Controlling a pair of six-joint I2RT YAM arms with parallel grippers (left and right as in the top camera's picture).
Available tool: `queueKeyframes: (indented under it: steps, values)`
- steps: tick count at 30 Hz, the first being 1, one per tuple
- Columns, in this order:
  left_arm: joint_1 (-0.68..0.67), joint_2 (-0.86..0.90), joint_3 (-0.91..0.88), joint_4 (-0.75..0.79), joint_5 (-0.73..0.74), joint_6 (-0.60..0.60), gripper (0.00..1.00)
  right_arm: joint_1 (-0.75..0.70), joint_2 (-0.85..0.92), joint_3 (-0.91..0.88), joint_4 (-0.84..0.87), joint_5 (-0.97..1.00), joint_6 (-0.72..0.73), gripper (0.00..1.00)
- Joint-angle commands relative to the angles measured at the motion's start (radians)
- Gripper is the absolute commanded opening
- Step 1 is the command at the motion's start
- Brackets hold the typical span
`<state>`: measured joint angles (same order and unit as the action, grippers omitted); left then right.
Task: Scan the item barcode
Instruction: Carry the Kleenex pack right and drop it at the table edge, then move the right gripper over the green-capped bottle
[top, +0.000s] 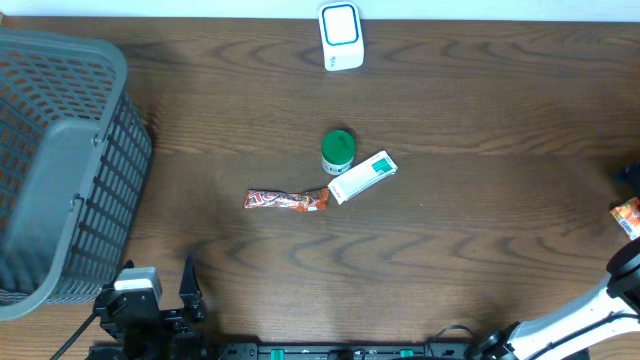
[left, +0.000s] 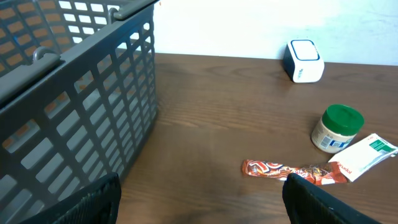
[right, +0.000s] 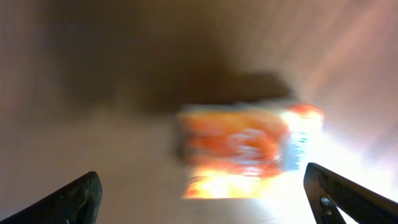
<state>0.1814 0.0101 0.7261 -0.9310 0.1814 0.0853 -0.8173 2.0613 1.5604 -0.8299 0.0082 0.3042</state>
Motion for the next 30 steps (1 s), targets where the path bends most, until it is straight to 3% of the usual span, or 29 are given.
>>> queueKeyframes:
  steps: [1,7,18,30]
  values:
    - [-0.003,-0.006,0.002,0.003,0.006,-0.001,0.84,0.044,-0.069,0.092,-0.009,-0.211,0.008,0.99]
    - [-0.003,-0.006,0.002,0.003,0.006,-0.001,0.84,0.210,-0.158,0.114,-0.008,-0.274,0.002,0.99]
    - [-0.003,-0.006,0.002,0.003,0.006,-0.001,0.84,0.664,-0.161,0.073,-0.068,-0.322,-0.023,0.99]
    - [-0.003,-0.006,0.002,0.003,0.006,-0.001,0.84,1.032,-0.161,-0.022,-0.053,-0.110,-0.099,0.99]
